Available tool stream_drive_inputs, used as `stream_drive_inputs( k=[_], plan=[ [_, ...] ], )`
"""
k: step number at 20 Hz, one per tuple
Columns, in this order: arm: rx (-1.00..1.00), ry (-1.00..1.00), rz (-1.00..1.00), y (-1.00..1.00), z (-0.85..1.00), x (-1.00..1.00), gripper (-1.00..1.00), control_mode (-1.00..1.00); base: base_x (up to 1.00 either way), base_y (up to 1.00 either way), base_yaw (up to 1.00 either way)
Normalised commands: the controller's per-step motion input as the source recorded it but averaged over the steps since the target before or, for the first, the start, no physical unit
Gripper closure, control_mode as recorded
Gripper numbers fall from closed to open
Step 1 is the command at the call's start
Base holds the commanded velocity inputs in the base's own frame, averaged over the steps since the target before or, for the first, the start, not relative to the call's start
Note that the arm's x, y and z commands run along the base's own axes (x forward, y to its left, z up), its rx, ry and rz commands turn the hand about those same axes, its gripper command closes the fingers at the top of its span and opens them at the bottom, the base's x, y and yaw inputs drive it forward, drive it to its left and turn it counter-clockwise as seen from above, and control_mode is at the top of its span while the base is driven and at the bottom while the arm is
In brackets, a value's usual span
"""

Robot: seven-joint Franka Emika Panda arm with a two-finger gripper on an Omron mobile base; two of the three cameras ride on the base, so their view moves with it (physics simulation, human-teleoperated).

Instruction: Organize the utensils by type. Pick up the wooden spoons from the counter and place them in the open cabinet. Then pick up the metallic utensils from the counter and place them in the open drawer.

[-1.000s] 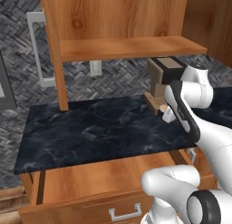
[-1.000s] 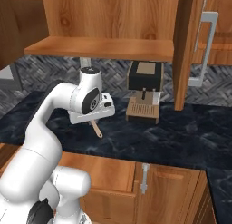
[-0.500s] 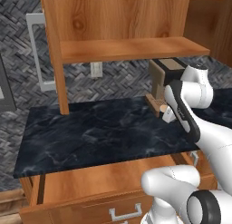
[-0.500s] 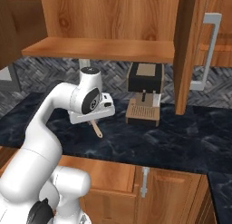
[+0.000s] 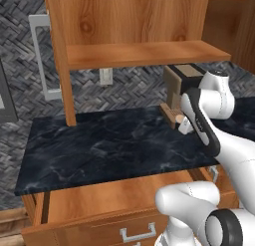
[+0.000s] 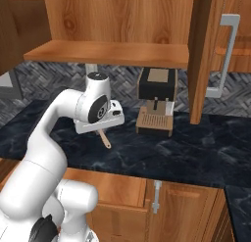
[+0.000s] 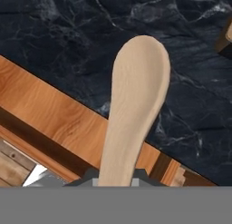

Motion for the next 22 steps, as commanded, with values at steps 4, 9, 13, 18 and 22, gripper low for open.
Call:
stream_drive_inputs(
  k=[4,9,13,18,22],
  plan=[
    [-0.12,-0.12,0.13,0.07,0.21,-0.02,1.00,-1.00,0.00,0.00,0.00],
    [-0.27,-0.23,0.38,0.13,0.44,-0.08,1.00,-1.00,0.00,0.00,0.00],
    [-0.37,-0.31,0.49,0.24,0.59,0.00,1.00,-1.00,0.00,0.00,0.00],
    [-0.25,-0.23,0.48,0.12,0.76,0.10,1.00,-1.00,0.00,0.00,0.00],
    [-0.11,-0.22,0.37,0.03,0.76,0.38,1.00,-1.00,0.00,0.00,0.00]
  ],
)
